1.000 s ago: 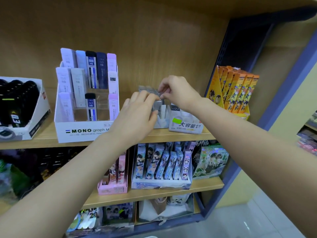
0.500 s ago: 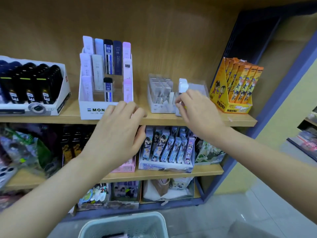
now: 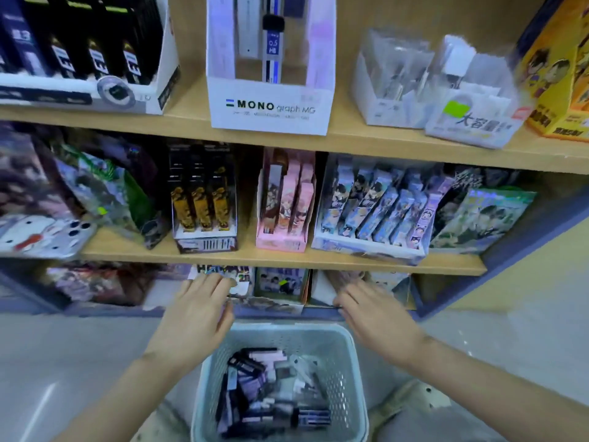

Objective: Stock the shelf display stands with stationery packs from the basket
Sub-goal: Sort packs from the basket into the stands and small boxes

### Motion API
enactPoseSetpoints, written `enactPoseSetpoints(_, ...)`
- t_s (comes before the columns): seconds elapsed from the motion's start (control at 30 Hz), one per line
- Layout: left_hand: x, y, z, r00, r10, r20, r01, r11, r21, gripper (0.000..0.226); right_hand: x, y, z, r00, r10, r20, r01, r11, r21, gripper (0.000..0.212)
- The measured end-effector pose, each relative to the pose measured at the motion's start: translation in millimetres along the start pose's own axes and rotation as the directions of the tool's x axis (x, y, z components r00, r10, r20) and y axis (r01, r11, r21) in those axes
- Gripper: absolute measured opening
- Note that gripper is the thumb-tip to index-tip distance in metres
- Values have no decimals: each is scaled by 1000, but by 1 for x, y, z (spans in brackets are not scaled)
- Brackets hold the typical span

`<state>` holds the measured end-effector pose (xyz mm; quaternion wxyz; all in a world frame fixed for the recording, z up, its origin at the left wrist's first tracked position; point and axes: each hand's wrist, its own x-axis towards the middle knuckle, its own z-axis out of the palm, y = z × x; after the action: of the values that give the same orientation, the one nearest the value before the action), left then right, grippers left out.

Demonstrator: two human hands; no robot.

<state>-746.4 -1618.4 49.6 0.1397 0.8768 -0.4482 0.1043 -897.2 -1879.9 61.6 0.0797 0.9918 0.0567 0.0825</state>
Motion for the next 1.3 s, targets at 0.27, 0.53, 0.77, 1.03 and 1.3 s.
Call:
enactPoseSetpoints(0.27, -45, -26, 93, 923, -251, 290, 317, 926, -205, 42, -36, -75, 114, 804, -74, 590, -195, 905, 379, 33)
enactPoseSetpoints(0.53, -64, -22, 140, 787, -389, 478, 574, 746, -338, 42, -23, -151, 176, 672, -90, 735, -479, 704, 525, 44)
enactPoseSetpoints(0.77, -72, -23, 154, 775, -431, 463, 614, 688, -387, 42, 13, -203, 191, 604, -23, 797, -710, 440, 550, 61)
enactPoseSetpoints(1.03, -74, -21, 159, 783, -460, 419, 617, 661, -427, 44, 29, -218, 210, 528, 60, 847, -789, 404, 463, 50)
enactPoseSetpoints(1.3, -77, -16, 156, 793, -490, 362, 599, 736, -315, 52, 2, -174, 199, 470, -112, 876, -815, 326, 479, 32)
